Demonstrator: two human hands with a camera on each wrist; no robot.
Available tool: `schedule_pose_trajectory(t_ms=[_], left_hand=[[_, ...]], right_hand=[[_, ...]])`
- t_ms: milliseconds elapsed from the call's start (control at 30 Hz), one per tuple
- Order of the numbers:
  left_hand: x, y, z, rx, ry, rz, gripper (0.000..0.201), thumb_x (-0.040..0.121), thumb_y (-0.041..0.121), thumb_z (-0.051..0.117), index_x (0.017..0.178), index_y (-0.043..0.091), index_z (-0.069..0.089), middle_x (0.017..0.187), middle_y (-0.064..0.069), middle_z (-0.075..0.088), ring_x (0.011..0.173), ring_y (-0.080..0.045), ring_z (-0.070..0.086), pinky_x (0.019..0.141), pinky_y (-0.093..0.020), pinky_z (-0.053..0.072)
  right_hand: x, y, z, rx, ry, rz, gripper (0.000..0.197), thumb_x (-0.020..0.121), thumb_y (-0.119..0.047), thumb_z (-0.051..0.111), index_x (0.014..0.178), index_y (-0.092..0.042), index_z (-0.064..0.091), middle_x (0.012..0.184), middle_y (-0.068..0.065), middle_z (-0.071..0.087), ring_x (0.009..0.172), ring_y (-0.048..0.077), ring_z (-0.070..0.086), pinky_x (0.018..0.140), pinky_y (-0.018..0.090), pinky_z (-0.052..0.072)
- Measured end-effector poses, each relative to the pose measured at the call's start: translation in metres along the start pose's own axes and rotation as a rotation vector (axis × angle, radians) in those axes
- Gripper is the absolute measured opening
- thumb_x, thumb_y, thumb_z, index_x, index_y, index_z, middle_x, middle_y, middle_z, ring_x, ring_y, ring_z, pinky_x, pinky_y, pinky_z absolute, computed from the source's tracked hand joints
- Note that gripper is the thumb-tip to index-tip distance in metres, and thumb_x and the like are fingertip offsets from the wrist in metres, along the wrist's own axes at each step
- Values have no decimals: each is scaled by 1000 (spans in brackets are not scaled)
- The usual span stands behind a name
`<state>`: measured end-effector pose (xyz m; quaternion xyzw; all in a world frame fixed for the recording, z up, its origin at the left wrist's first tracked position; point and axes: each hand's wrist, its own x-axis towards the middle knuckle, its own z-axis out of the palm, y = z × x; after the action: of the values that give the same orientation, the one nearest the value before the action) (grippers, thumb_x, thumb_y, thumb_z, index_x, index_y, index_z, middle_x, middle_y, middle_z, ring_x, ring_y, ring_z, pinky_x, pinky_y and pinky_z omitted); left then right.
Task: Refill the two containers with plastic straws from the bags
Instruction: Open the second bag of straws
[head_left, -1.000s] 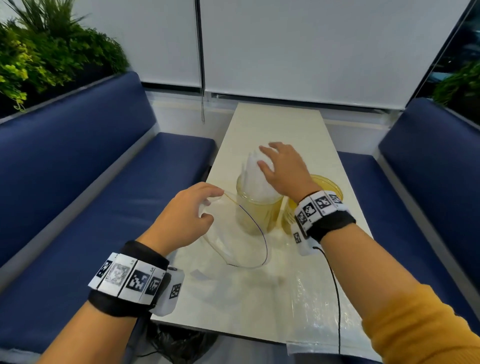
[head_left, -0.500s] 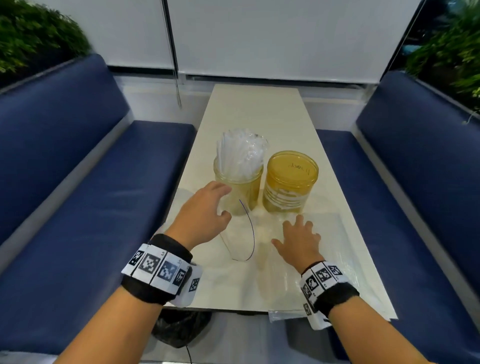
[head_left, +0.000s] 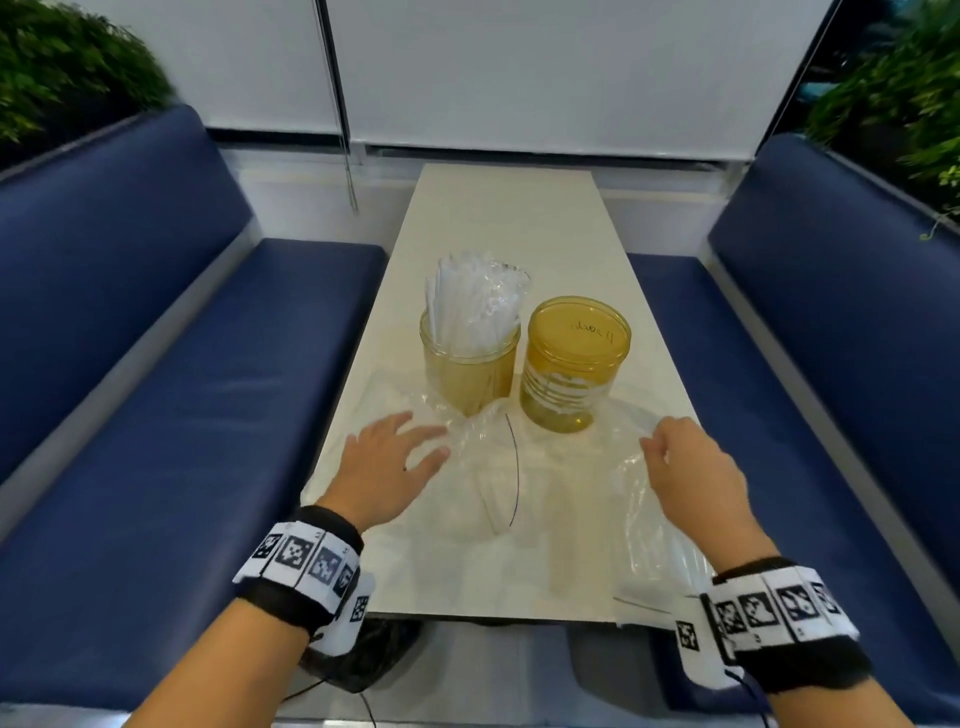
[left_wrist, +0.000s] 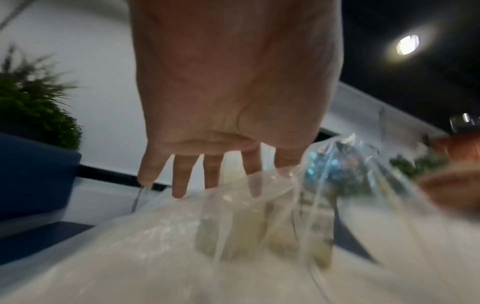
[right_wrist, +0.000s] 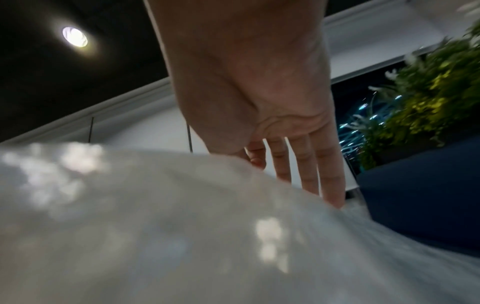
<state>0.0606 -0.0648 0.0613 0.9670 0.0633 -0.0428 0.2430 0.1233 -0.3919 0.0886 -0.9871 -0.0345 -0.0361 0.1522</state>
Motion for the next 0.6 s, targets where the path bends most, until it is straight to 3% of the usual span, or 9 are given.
schedule_pose_trajectory(t_ms=[67,133,267,333,400,467,533,600], left_hand=[[2,-5,23,118,-210,-92,67,90,79,29,150,50,34,168,2,17,155,-29,13,123,-60,6],[5,-1,41,173,-282,-120,72,90,80,29,155,49,24,170,3,4,156,-30,2,122,-60,0],[12,13,66,223,-436,-155,84,85,85,34,157,47,13,170,3,-12,156,-31,-7,121,-64,4],[13,23,69,174,-485,-133,88,84,84,38,159,44,12,170,0,-13,156,-33,-8,121,-64,8],[10,35,60,131,-412,-105,94,82,83,43,159,39,15,170,-4,-11,156,-34,-6,122,-62,6],[-1,45,39,46,-272,38,103,73,88,51,158,39,20,170,1,-4,157,-27,0,125,-56,5],[-20,57,12,-263,-201,267,106,65,82,70,154,49,23,168,16,8,155,-10,10,126,-44,16],[-38,69,-12,-511,-148,400,110,60,65,87,150,55,23,159,33,23,147,7,23,120,-23,26]], right_hand=[[-4,4,-21,69,50,20,31,104,-33,45,79,-15,48,80,2,55,66,21,54,58,36,44],[-7,3,-41,164,91,30,30,103,-33,45,78,-17,47,77,2,55,61,19,51,54,33,41],[-12,-11,-75,368,238,-55,26,103,-30,48,83,-14,52,81,4,58,70,23,57,60,35,50],[-12,-24,-87,455,323,-99,23,103,-27,49,87,-12,55,88,2,58,77,16,57,64,25,47],[-11,-38,-94,520,418,-105,21,104,-23,49,89,-9,57,93,-1,56,79,7,54,67,13,43],[-8,-51,-95,591,507,-90,22,103,-17,49,85,-5,54,95,1,52,77,1,49,65,6,41],[-5,-63,-92,660,562,-48,26,102,-15,49,80,0,50,97,7,49,75,2,45,65,9,41],[-1,-75,-87,762,576,-17,31,101,-17,48,75,-2,44,98,15,47,78,11,46,65,14,48]])
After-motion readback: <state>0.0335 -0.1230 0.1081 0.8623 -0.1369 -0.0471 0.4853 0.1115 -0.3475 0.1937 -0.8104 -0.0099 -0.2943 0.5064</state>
